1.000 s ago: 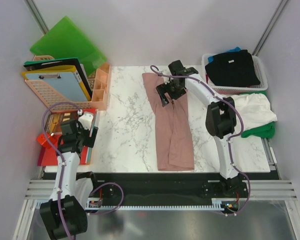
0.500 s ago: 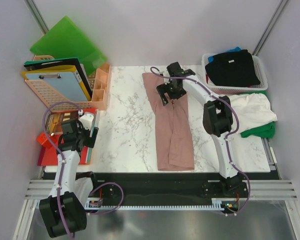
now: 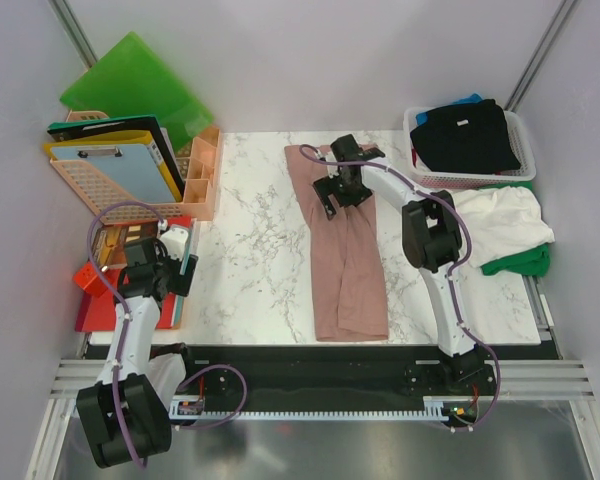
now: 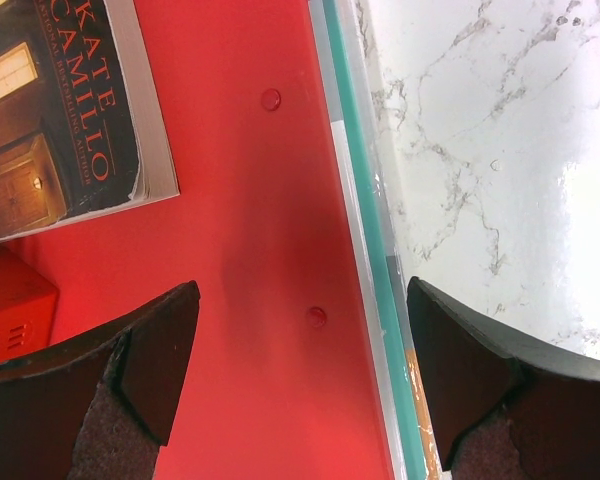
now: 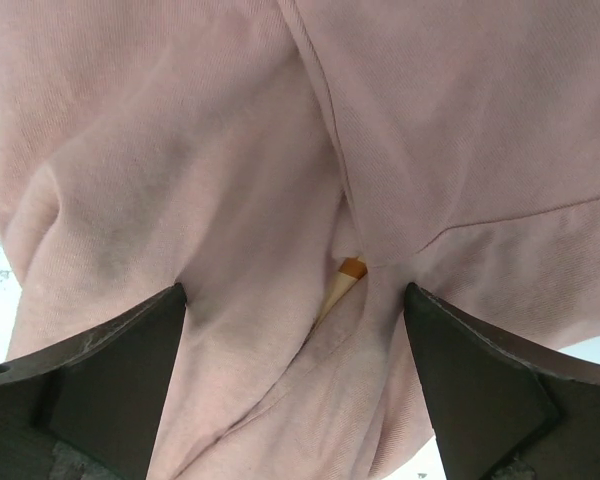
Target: Fold and stack the t-shirts
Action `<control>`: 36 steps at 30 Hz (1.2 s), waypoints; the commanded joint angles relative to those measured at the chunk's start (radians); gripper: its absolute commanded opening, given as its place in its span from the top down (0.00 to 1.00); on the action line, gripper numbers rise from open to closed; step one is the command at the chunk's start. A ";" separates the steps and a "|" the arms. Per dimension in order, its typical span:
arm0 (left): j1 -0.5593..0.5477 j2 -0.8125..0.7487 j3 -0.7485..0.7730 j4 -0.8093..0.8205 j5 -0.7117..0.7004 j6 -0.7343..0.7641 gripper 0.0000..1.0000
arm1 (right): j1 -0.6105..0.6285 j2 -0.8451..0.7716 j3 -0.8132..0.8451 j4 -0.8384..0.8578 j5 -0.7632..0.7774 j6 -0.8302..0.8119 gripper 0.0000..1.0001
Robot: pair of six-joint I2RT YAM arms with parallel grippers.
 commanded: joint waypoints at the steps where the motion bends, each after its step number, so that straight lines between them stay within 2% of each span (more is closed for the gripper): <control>1: 0.003 0.002 0.006 0.045 0.003 0.005 0.09 | 0.006 0.061 0.044 0.026 -0.002 0.025 0.02; 10: 0.003 -0.011 -0.006 0.040 -0.017 0.010 0.09 | 0.006 0.176 0.234 0.029 0.021 0.064 0.02; 15: 0.003 -0.018 -0.011 0.037 -0.024 0.017 0.09 | 0.006 0.154 0.197 0.033 -0.002 0.067 0.02; 18: 0.003 -0.012 -0.009 0.035 -0.016 0.013 0.09 | 0.009 0.085 0.142 0.033 -0.006 0.047 0.02; 21: 0.003 -0.018 -0.009 0.035 -0.013 0.002 0.09 | 0.022 -0.094 0.031 0.043 -0.005 -0.008 0.02; 22: 0.003 -0.018 -0.008 0.035 -0.013 0.001 0.09 | 0.032 -0.210 -0.035 0.047 0.001 -0.030 0.02; 26: 0.003 -0.035 0.006 0.029 -0.016 -0.001 0.09 | 0.038 -0.490 -0.190 0.020 0.059 -0.155 0.02; 29: 0.003 -0.044 0.008 0.026 -0.007 -0.005 0.09 | 0.038 -0.638 -0.272 -0.083 0.139 -0.226 0.02; 33: 0.000 -0.044 0.006 0.025 0.001 -0.012 0.09 | 0.042 -0.790 -0.430 -0.255 0.141 -0.448 0.02; 36: 0.003 -0.045 0.011 0.026 0.001 -0.012 0.09 | 0.071 -0.923 -0.611 -0.333 0.156 -0.559 0.02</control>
